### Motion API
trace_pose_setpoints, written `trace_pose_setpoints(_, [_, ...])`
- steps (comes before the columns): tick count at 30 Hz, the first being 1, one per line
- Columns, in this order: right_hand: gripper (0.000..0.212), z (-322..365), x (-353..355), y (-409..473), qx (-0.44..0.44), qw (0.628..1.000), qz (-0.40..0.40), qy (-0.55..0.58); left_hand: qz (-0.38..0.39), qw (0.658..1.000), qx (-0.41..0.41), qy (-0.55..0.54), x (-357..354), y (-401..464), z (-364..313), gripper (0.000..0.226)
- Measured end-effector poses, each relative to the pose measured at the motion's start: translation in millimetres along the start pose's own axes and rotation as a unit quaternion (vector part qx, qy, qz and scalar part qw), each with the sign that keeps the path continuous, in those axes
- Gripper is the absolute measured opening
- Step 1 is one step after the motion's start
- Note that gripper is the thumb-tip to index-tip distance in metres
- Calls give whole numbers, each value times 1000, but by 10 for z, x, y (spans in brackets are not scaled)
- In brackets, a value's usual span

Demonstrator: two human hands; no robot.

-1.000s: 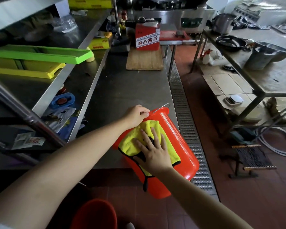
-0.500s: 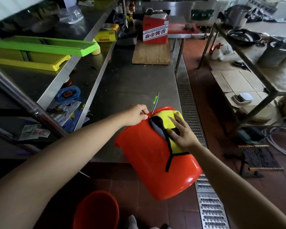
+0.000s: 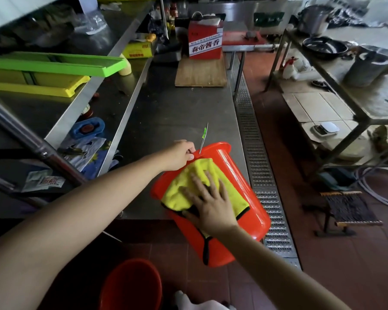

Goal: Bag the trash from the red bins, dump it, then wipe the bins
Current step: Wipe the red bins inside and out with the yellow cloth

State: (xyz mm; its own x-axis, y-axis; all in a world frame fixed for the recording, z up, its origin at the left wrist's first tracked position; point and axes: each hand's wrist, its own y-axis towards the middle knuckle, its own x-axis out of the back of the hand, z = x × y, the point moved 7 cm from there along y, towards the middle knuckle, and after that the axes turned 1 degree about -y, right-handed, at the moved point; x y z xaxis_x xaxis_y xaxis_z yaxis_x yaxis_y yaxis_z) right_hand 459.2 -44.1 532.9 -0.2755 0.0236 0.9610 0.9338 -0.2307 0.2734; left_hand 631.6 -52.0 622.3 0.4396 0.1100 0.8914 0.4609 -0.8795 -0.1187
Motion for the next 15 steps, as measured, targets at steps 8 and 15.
trace_pose_setpoints(8, [68,-1360,20,-9,-239,913,51,327,-22,999,23,-10,-26,-85,65,21])
trace_pose_setpoints(15, [67,-45,-20,-329,-57,998,-7,8,-18,999,39,-21,6,-41,65,15])
